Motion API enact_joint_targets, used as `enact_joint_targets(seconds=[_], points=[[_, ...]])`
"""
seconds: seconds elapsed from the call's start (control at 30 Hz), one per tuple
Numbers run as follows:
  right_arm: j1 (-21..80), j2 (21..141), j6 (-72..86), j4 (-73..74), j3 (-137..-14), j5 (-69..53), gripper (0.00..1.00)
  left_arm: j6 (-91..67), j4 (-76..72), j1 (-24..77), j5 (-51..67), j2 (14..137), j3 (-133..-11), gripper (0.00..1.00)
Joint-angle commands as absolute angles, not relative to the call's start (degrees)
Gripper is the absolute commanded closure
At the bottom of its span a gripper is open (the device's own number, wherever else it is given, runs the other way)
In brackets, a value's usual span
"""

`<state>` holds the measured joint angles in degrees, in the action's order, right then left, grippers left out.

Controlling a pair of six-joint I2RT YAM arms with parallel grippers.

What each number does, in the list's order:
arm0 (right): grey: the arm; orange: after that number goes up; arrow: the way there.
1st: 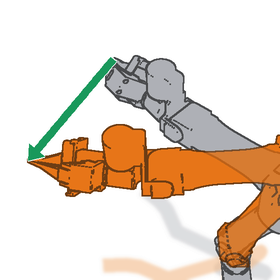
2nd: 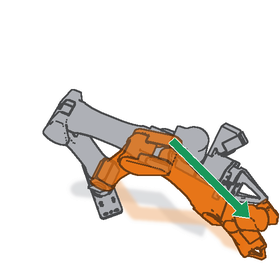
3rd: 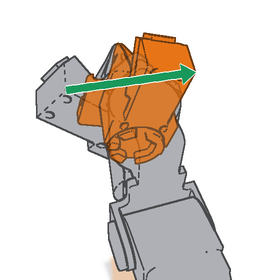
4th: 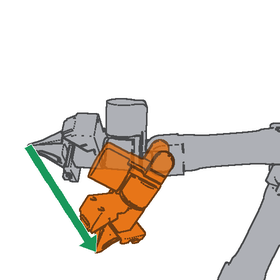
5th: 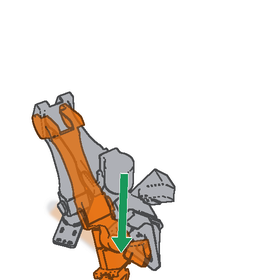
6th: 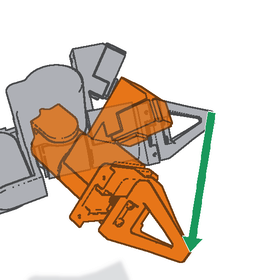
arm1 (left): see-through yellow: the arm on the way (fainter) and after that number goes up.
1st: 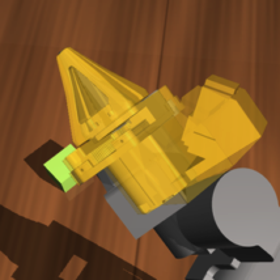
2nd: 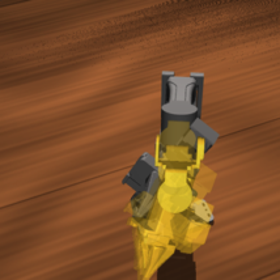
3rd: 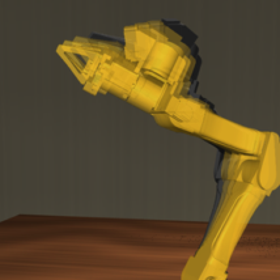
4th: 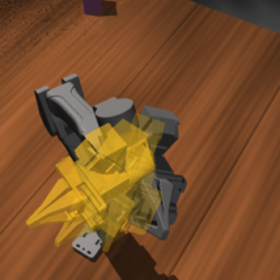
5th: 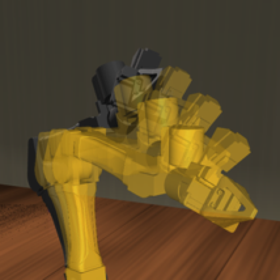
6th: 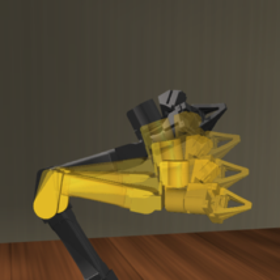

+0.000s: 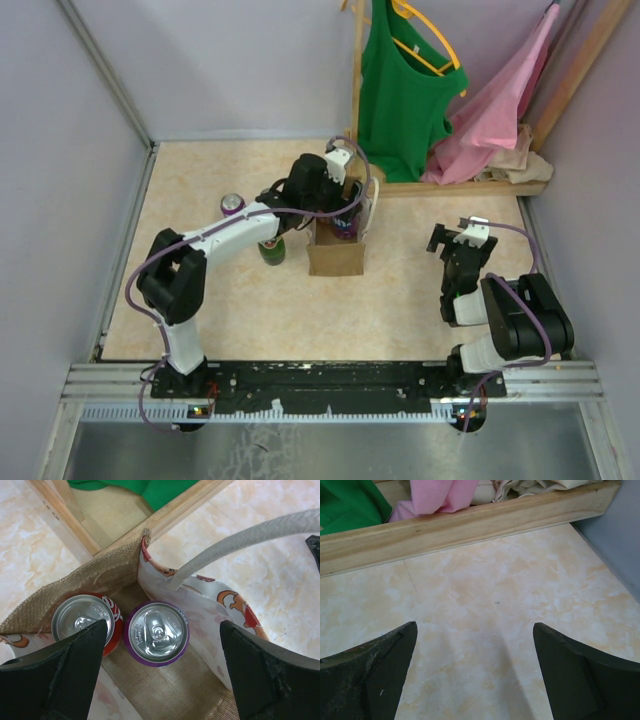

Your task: Take the beverage out of the canvas bag

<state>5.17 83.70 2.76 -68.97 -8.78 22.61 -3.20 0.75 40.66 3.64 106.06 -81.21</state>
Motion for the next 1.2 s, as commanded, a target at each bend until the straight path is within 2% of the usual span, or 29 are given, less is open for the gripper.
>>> enact_joint_targets(seconds=[0.0, 0.6, 1.17], points=[[4.83, 83.23, 2.88, -71.54, -9.79, 22.94, 0.01, -4.96, 2.75, 41.11, 0.75, 107.54, -82.62, 0.01], [4.88, 83.23, 2.9, -71.54, -9.84, 22.99, 0.01, -5.81, 2.1, 42.29, 2.82, 107.79, -80.15, 0.06], [4.83, 83.23, 2.87, -71.54, -9.83, 23.02, 0.01, -2.24, -2.51, 43.77, -2.33, 103.19, -77.67, 0.02]])
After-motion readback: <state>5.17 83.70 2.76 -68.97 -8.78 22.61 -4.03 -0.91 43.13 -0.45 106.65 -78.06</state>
